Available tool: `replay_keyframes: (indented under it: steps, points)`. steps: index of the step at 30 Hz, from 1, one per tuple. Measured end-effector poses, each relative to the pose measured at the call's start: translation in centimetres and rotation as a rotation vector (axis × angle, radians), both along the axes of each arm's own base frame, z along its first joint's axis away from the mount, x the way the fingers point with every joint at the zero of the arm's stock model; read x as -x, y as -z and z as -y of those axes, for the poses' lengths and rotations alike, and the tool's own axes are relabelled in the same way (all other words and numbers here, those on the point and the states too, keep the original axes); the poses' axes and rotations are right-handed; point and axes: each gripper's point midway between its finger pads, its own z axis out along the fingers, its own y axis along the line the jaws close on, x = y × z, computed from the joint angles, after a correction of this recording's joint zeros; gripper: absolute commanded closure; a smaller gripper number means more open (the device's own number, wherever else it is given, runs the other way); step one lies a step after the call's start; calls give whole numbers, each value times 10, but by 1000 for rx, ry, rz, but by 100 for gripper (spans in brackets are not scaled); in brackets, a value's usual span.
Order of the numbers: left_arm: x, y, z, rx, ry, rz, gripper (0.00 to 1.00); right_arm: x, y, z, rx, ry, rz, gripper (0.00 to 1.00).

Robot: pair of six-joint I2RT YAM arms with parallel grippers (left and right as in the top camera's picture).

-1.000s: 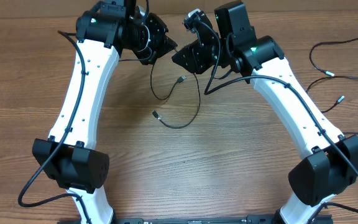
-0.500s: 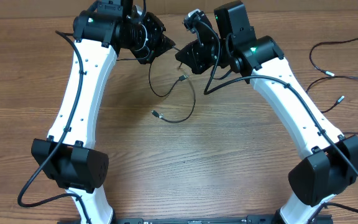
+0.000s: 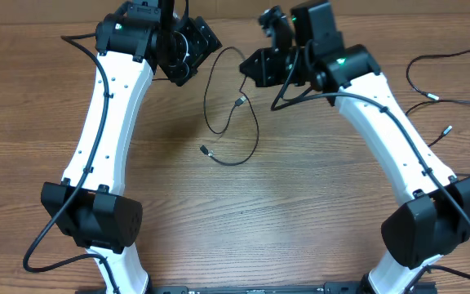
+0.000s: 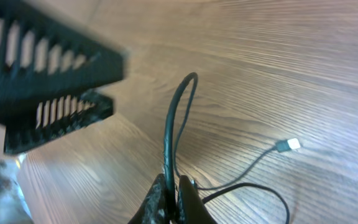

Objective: Untangle cables

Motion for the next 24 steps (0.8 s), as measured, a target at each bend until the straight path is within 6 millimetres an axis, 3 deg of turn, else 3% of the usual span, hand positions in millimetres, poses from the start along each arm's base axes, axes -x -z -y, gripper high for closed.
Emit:
replay_keyframes:
  steps: [5,13,18,21,24]
  points:
    - [4,4,-4,-47,31,0,19,-18,-22,26,-106,98,-51,96]
    - [16,12,-8,-99,94,-29,12,-54,-73,70,-362,185,-29,96]
    - [23,16,-10,-112,110,-56,10,-81,-98,133,-436,295,56,96]
    - [25,17,-10,-114,113,-61,10,-88,-97,172,-458,381,36,96]
    - [25,17,-10,-115,113,-61,12,-86,-91,195,-476,428,-20,96]
